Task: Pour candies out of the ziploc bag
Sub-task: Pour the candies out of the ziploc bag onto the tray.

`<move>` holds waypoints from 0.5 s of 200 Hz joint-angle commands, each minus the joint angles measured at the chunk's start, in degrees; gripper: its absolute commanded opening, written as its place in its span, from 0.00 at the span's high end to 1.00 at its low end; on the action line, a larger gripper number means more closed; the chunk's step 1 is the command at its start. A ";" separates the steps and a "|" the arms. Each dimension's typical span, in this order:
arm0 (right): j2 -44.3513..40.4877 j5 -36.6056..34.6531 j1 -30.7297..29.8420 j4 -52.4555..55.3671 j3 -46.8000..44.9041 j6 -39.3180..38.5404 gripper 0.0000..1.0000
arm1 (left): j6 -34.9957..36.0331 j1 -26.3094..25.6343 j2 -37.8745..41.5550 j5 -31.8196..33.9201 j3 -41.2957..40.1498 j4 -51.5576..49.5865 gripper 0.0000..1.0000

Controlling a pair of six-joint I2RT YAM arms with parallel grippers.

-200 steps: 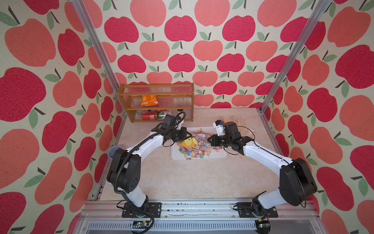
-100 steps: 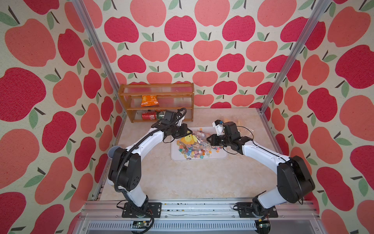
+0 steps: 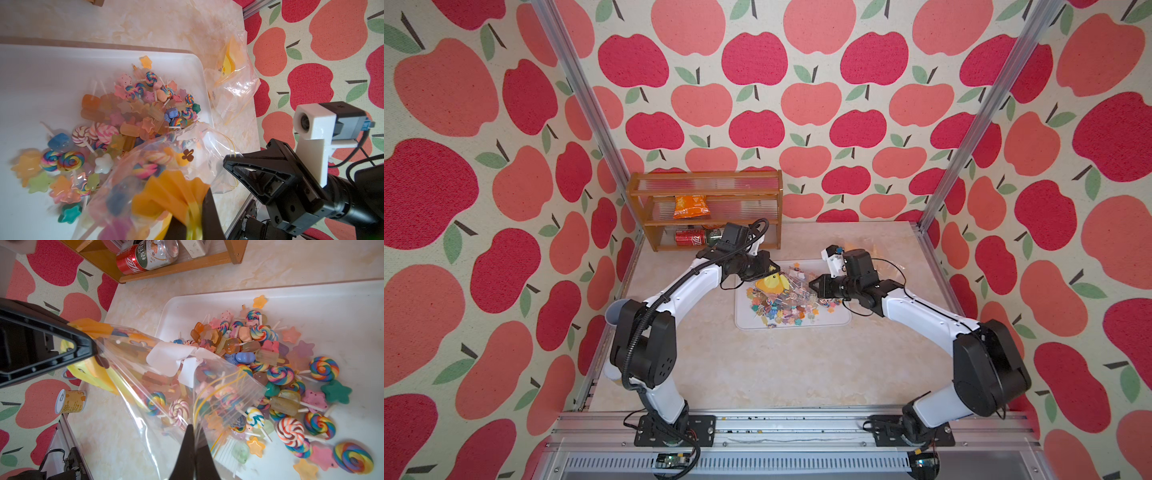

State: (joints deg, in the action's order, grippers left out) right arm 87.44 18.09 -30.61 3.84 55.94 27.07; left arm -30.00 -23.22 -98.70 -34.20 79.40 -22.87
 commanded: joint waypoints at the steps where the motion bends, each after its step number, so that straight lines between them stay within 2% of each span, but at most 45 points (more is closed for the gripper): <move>1: 0.57 -2.38 1.79 6.52 -1.54 -0.54 1.00 | 1.13 2.31 0.57 2.81 4.68 2.98 1.00; 100: 1.19 -1.47 2.22 5.05 -2.83 0.09 1.00 | 2.38 2.04 1.14 3.37 8.11 0.21 1.00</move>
State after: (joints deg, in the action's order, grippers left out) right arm 87.44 19.07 -30.24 1.10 55.05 27.09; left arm -28.73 -23.24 -99.13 -34.35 82.81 -25.76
